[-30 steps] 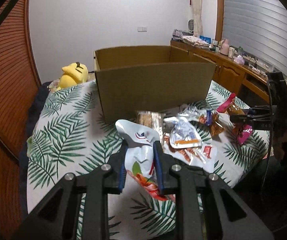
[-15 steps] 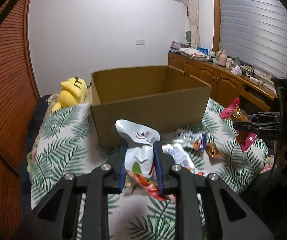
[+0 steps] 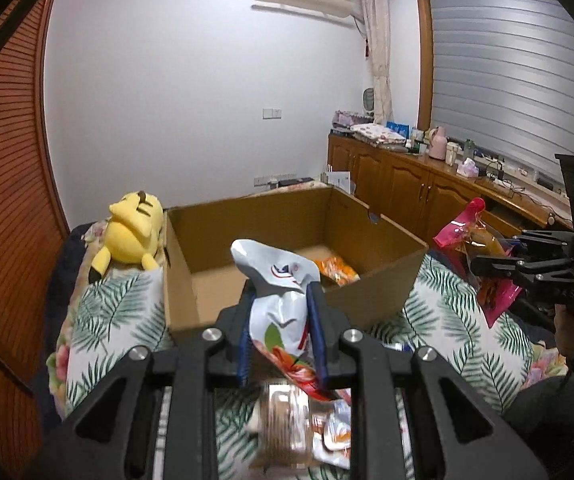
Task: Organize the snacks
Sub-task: 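Lift both packs into the box and open both tools to release them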
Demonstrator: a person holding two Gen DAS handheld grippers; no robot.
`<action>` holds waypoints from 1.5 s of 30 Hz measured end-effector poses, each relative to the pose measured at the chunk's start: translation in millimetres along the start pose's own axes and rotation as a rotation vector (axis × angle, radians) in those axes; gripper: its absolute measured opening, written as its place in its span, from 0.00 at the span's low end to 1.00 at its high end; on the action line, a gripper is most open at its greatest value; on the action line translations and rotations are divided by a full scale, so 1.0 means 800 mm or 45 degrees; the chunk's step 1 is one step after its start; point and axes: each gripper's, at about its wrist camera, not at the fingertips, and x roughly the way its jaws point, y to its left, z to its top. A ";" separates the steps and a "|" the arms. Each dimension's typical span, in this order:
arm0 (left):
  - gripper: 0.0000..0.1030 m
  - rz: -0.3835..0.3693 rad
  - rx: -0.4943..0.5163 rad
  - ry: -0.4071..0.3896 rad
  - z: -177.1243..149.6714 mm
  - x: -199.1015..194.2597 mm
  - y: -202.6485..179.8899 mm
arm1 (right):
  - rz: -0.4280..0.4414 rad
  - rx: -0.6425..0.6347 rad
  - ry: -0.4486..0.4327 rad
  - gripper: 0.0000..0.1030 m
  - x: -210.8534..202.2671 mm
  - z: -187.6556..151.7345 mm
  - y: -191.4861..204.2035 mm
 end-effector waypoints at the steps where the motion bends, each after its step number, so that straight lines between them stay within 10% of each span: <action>1: 0.21 -0.001 0.001 -0.005 0.003 0.003 0.001 | 0.002 -0.005 -0.006 0.39 0.001 0.004 0.000; 16: 0.21 -0.016 -0.016 -0.022 0.060 0.092 0.037 | 0.025 -0.071 -0.045 0.39 0.048 0.063 0.001; 45: 0.22 -0.015 -0.021 0.180 0.038 0.197 0.043 | 0.046 -0.053 0.076 0.40 0.190 0.091 -0.007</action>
